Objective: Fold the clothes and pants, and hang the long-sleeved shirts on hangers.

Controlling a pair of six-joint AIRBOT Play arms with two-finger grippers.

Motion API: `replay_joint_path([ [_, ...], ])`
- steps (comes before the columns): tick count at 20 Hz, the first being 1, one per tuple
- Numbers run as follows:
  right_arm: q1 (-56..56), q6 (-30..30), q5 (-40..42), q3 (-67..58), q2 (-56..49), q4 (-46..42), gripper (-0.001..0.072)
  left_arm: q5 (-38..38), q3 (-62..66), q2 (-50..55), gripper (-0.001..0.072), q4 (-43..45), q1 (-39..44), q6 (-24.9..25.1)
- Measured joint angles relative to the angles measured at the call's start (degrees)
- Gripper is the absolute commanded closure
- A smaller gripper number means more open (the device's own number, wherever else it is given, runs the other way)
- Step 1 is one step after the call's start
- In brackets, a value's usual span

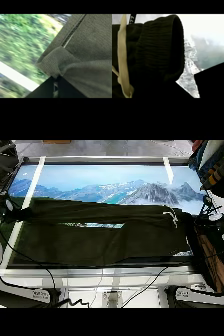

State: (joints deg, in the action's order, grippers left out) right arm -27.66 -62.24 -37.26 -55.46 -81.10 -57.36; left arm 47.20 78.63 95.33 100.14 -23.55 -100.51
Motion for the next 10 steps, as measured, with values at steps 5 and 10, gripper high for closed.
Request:
replay_joint_path([
  [5, -0.17, -0.15, 4.24, -2.05, 0.07, 0.66, 0.0051, 1.46, 0.00, -0.46, 0.0005, -0.15, 0.44, -0.04],
  [10, -0.48, -0.26, 2.58, -7.17, 2.67, -2.71, 0.0203, 7.65, 0.00, -3.61, 0.0007, 1.75, -0.11, 0.50],
])
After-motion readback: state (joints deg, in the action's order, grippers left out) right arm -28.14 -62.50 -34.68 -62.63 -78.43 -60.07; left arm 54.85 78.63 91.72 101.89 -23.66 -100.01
